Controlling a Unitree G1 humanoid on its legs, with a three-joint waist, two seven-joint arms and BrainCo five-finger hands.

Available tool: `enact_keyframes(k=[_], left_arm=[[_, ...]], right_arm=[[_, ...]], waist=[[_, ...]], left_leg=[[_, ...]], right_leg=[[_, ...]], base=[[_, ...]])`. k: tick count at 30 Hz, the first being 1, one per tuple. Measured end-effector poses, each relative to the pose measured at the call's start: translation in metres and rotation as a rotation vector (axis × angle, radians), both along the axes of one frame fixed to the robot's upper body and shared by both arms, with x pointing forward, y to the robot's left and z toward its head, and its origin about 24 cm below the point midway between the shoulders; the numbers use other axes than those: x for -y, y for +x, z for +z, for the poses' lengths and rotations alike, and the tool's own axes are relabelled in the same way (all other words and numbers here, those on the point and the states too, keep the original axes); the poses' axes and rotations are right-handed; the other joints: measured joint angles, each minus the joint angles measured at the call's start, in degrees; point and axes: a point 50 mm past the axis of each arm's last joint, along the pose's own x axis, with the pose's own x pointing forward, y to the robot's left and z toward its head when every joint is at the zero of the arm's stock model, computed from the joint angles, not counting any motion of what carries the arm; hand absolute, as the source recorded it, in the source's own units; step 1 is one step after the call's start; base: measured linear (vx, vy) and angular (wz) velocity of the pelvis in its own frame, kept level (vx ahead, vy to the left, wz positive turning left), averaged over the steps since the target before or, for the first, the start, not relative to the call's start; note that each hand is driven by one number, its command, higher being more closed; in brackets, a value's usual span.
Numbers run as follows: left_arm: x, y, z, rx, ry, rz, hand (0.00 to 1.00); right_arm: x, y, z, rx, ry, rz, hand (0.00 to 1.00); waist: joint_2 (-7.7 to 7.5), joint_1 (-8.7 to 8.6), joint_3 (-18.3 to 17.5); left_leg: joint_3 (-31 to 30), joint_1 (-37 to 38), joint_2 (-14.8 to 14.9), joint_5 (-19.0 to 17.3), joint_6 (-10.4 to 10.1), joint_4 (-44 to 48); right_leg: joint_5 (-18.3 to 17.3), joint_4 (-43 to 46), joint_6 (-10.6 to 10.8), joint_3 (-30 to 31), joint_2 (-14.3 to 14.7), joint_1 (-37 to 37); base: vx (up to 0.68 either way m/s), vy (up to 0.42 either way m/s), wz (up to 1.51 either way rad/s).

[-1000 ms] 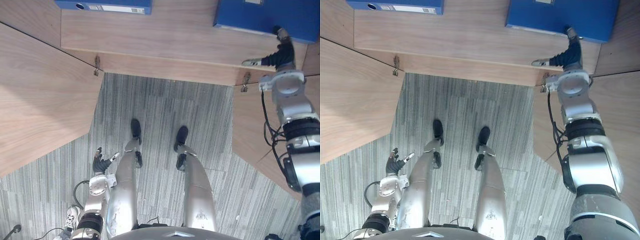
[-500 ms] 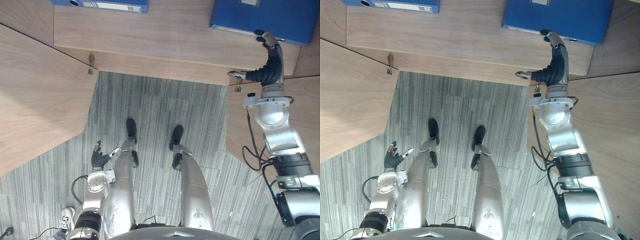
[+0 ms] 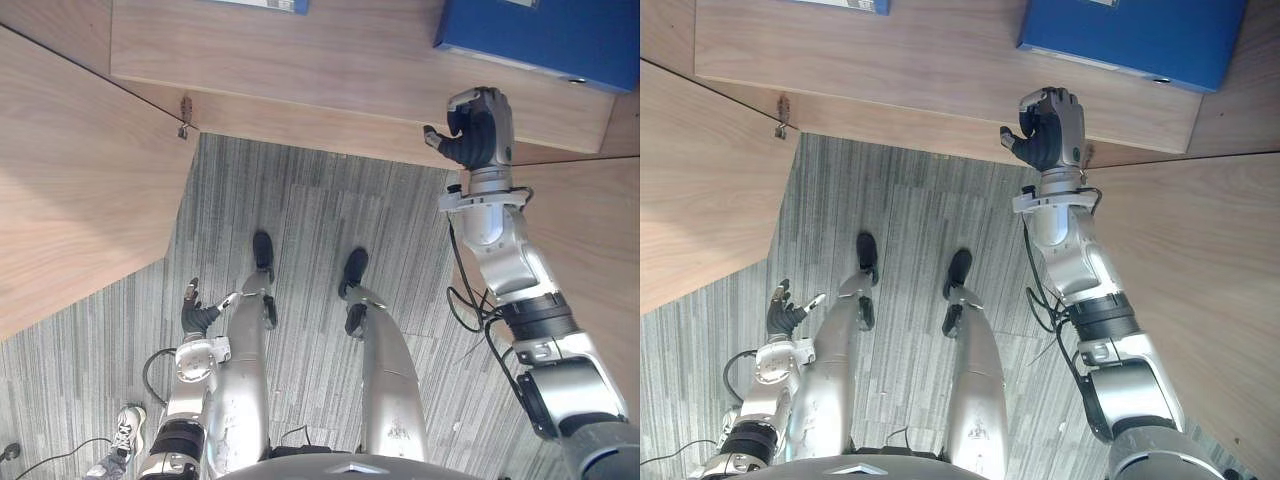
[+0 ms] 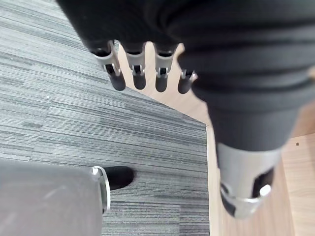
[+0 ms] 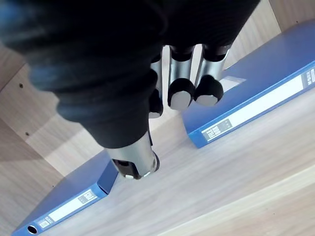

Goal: Walk over to the cabinet, pick up the folder, carry it to the office cabinet, place the folder inside the office cabinet, then close the office cabinet door

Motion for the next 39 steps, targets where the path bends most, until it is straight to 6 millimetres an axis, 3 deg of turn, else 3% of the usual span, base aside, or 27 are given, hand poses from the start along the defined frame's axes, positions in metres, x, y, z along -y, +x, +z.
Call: enact_keyframes(k=[9, 12, 15, 18, 27, 34, 39], left_arm=[[-0.005, 0.004, 0.004, 0.020, 0.001, 0.039, 0.00], [-0.006, 0.006, 0.009, 0.043, 0.001, 0.043, 0.00], [-0.007, 0.009, 0.015, 0.077, 0.002, 0.047, 0.00], [-0.010, 0.012, 0.020, 0.099, -0.004, 0.060, 0.00], [-0.019, 0.015, 0.032, 0.159, 0.000, 0.091, 0.00], [-0.018, 0.015, 0.033, 0.168, -0.019, 0.097, 0.00], [-0.018, 0.015, 0.035, 0.178, -0.034, 0.099, 0.00]], right_arm=[[-0.001, 0.016, 0.018, 0.003, 0.005, -0.022, 1.00], [0.000, 0.017, 0.034, 0.037, 0.023, -0.014, 1.00], [0.009, 0.020, 0.051, 0.061, 0.046, -0.030, 1.00], [0.018, 0.025, 0.056, 0.044, 0.092, -0.049, 1.00], [0.054, 0.022, 0.093, 0.106, 0.154, -0.134, 1.00], [0.075, 0.028, 0.111, 0.096, 0.301, -0.163, 1.00], [0.093, 0.025, 0.127, 0.110, 0.380, -0.193, 1.00]], waist=[[0.04, 0.33, 0.22], [0.05, 0.30, 0.23], [0.10, 0.55, 0.43], [0.11, 0.78, 0.84], [0.33, 0.90, 2.19], [0.36, 0.96, 2.18], [0.37, 0.33, 2.17]], left_leg=[[-0.77, -5.79, -0.12, -1.01, 0.26, 4.22], [-0.98, -8.28, -0.10, -2.11, -0.06, 6.08], [-0.87, -11.13, -0.06, -2.09, -0.03, 7.19], [-0.87, -12.46, -0.15, -1.84, 0.37, 8.07], [0.30, -16.40, 0.17, -1.63, 0.70, 9.15], [0.37, -16.71, 0.15, -1.86, 0.24, 8.37], [1.77, -16.62, -0.16, 0.15, 0.75, 6.19]], right_leg=[[-1.47, 4.29, -0.11, -0.47, -1.07, -5.10], [-2.25, 6.36, -0.28, -0.52, -1.50, -7.36], [-2.36, 7.67, -0.28, -0.52, -1.85, -10.12], [-2.54, 8.49, -0.26, -0.52, -2.18, -11.47], [-3.63, 11.02, -0.34, -1.11, -3.48, -15.54], [-3.77, 11.03, -0.41, -1.44, -3.67, -15.89], [-3.70, 10.89, -0.35, -1.62, -4.50, -16.76]], base=[[0.02, -0.003, 0.05], [0.00, 0.000, 0.03], [0.00, 0.000, 0.01], [0.00, -0.001, 0.02], [0.00, -0.007, 0.08], [-0.01, -0.005, 0.02], [-0.01, -0.021, 0.11]])
